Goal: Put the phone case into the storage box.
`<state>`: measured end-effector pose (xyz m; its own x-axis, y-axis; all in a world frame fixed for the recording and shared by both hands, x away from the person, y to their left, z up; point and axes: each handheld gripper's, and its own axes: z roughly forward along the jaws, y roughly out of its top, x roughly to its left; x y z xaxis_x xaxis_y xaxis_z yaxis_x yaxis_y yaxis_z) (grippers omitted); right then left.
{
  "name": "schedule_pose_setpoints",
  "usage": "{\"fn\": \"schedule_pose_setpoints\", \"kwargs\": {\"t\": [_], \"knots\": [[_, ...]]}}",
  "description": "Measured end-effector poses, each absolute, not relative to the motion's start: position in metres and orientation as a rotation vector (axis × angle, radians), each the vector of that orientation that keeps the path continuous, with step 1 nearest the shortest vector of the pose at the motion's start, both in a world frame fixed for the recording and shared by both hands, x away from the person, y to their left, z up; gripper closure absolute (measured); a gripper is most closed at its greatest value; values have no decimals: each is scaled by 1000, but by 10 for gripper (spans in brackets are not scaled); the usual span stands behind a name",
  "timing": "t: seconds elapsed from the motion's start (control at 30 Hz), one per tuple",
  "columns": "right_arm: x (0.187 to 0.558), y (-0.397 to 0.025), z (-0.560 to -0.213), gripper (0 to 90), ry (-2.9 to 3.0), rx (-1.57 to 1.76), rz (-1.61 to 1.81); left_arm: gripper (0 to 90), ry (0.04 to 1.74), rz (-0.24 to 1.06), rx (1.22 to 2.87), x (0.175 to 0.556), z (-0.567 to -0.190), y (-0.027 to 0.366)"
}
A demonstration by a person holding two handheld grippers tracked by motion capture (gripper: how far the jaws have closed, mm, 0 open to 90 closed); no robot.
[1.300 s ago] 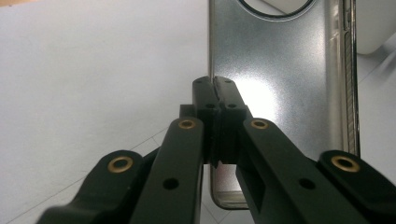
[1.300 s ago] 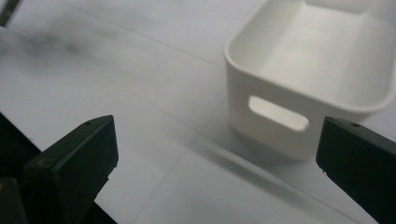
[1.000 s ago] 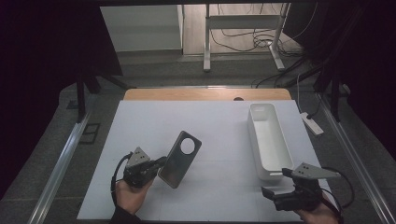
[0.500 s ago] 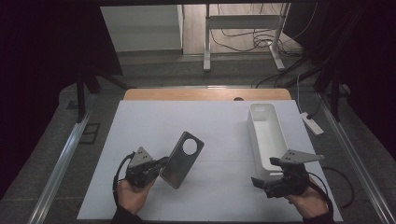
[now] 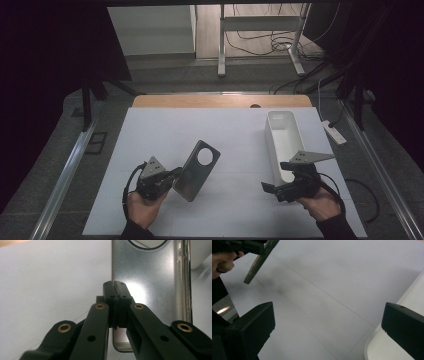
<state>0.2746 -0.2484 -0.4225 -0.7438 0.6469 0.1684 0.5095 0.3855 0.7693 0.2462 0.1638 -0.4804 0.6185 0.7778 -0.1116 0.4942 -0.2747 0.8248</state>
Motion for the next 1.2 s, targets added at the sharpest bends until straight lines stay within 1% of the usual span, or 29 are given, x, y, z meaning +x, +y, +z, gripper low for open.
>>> {"fn": "schedule_pose_setpoints", "kwargs": {"t": [0.13,0.57,1.2], "knots": [[281,-240,-421,0,2485,1066,1378,889,1009,395,1937,246,-479,163],[288,-209,-430,0,2529,1023,1357,889,1013,384,1935,248,-478,161],[292,-178,-441,0,2582,1009,1360,889,1004,367,1947,252,-479,150]]}}
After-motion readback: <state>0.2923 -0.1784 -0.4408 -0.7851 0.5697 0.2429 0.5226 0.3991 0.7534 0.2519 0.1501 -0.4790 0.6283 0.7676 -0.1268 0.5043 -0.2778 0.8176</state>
